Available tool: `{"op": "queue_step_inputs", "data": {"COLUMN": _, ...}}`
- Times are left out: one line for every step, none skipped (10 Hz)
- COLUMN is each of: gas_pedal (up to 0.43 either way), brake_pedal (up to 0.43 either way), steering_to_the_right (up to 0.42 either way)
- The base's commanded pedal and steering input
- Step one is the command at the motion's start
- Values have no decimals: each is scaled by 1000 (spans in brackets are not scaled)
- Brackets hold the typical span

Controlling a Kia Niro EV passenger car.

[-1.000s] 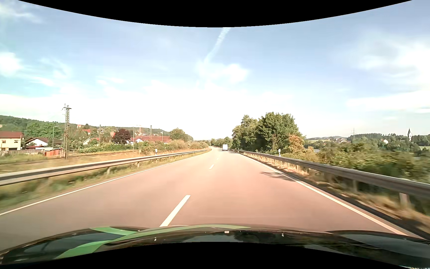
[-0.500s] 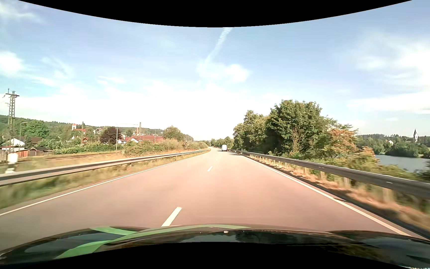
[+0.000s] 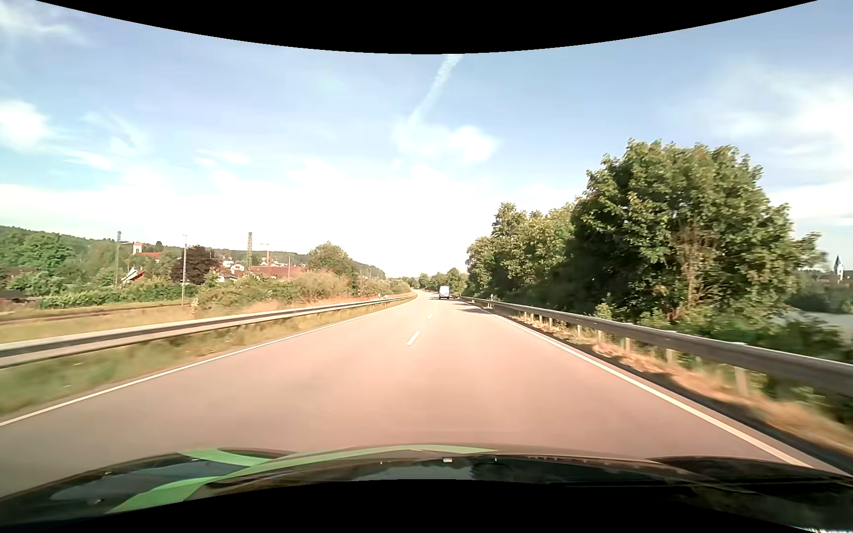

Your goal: Follow the waypoints while adhering to traffic rules and regulations

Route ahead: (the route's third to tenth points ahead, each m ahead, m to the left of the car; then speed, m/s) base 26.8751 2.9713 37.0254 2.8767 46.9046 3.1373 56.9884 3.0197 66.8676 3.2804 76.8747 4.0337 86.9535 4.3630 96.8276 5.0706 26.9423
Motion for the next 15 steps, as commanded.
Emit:
{"op": "queue_step_inputs", "data": {"gas_pedal": 228, "brake_pedal": 0, "steering_to_the_right": -3}}
{"op": "queue_step_inputs", "data": {"gas_pedal": 240, "brake_pedal": 0, "steering_to_the_right": -3}}
{"op": "queue_step_inputs", "data": {"gas_pedal": 240, "brake_pedal": 0, "steering_to_the_right": -3}}
{"op": "queue_step_inputs", "data": {"gas_pedal": 240, "brake_pedal": 0, "steering_to_the_right": -3}}
{"op": "queue_step_inputs", "data": {"gas_pedal": 248, "brake_pedal": 0, "steering_to_the_right": -3}}
{"op": "queue_step_inputs", "data": {"gas_pedal": 268, "brake_pedal": 0, "steering_to_the_right": -3}}
{"op": "queue_step_inputs", "data": {"gas_pedal": 280, "brake_pedal": 0, "steering_to_the_right": -3}}
{"op": "queue_step_inputs", "data": {"gas_pedal": 280, "brake_pedal": 0, "steering_to_the_right": -3}}
{"op": "queue_step_inputs", "data": {"gas_pedal": 287, "brake_pedal": 0, "steering_to_the_right": -3}}
{"op": "queue_step_inputs", "data": {"gas_pedal": 287, "brake_pedal": 0, "steering_to_the_right": -3}}
{"op": "queue_step_inputs", "data": {"gas_pedal": 280, "brake_pedal": 0, "steering_to_the_right": -3}}
{"op": "queue_step_inputs", "data": {"gas_pedal": 260, "brake_pedal": 0, "steering_to_the_right": -3}}
{"op": "queue_step_inputs", "data": {"gas_pedal": 248, "brake_pedal": 0, "steering_to_the_right": -3}}
{"op": "queue_step_inputs", "data": {"gas_pedal": 248, "brake_pedal": 0, "steering_to_the_right": -3}}
{"op": "queue_step_inputs", "data": {"gas_pedal": 260, "brake_pedal": 0, "steering_to_the_right": -3}}
